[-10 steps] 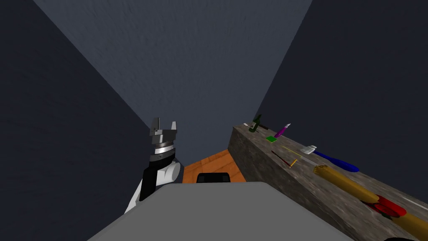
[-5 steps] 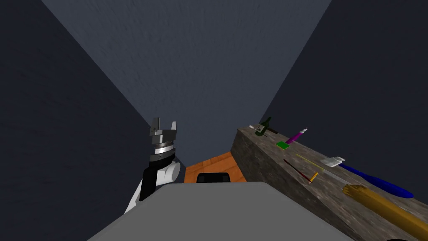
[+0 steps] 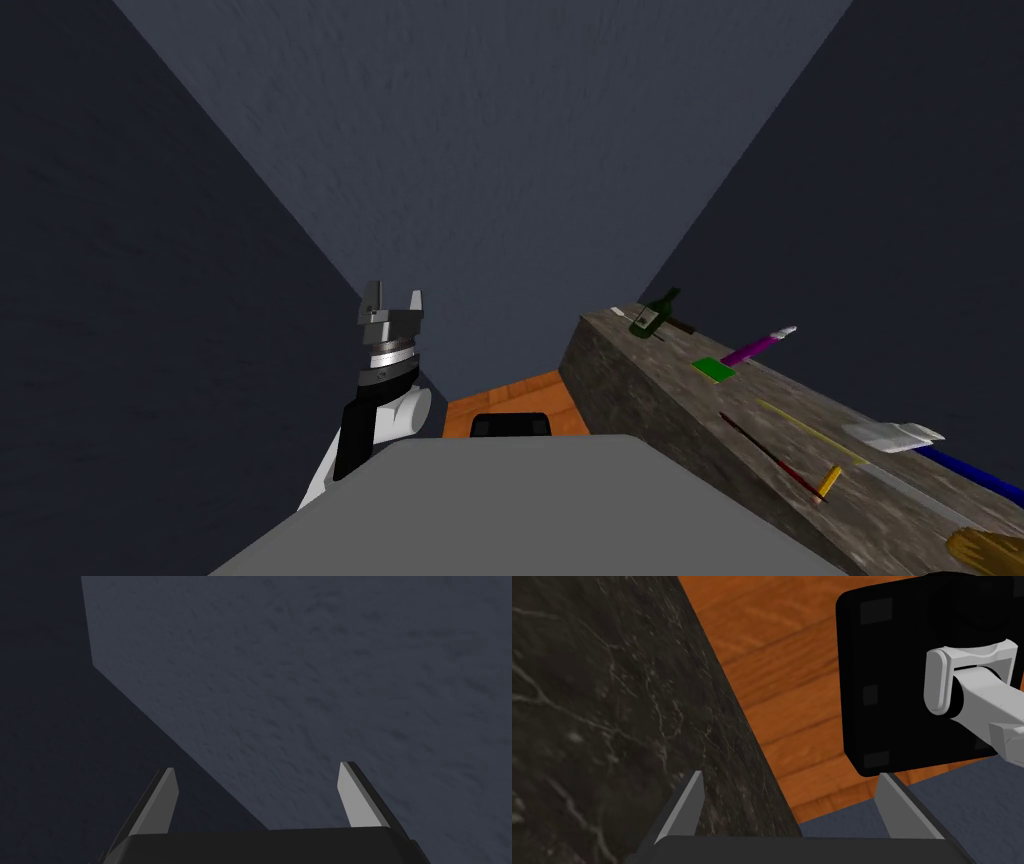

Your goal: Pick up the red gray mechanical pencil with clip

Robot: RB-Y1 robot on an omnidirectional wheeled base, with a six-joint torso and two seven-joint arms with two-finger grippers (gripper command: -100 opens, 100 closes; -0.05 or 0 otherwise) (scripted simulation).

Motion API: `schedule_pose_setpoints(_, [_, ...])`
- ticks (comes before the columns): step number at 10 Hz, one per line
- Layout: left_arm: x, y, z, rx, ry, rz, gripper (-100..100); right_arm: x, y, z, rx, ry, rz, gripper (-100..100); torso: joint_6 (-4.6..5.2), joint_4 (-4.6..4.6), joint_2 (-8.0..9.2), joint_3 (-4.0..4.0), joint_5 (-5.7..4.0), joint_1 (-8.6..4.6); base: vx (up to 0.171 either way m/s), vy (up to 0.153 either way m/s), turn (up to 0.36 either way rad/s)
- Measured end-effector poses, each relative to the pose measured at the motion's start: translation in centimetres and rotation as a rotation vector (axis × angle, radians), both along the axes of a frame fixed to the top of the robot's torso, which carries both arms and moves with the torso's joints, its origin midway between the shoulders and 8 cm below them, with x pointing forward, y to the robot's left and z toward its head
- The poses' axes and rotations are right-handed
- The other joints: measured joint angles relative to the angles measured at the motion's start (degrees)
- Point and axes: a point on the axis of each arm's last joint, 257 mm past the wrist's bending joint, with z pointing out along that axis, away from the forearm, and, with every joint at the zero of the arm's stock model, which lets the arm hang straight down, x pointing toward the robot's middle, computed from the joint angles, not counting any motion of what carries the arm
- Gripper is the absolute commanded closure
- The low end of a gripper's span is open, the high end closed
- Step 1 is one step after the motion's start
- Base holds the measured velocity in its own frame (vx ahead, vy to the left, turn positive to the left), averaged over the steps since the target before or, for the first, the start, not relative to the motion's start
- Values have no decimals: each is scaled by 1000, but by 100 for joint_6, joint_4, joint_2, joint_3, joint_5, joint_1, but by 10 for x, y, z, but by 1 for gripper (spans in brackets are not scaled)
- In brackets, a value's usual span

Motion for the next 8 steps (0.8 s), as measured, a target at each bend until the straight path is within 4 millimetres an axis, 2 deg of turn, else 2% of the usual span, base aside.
schedule_pose_setpoints(2, [0, 0, 0, 0, 0, 0, 0, -5, -24, 17, -36, 46, 19, -100, 4, 0, 1, 0, -3, -8, 97, -12, 94])
schedule_pose_setpoints(4, [0, 0, 0, 0, 0, 0, 0, -4, -52, 33, -75, 81, 40, -100, -4, -1, -8, -5, -5, -18, 159, -35, 214])
schedule_pose_setpoints(6, [0, 0, 0, 0, 0, 0, 0, 8, -76, 50, -111, 95, 50, -100, -3, -7, -28, -17, -7, -28, 165, -78, 182])
schedule_pose_setpoints(8, [0, 0, 0, 0, 0, 0, 0, 27, -92, 53, -135, 83, 55, -100, -1, -6, -26, -15, -12, -37, 173, -77, 175])
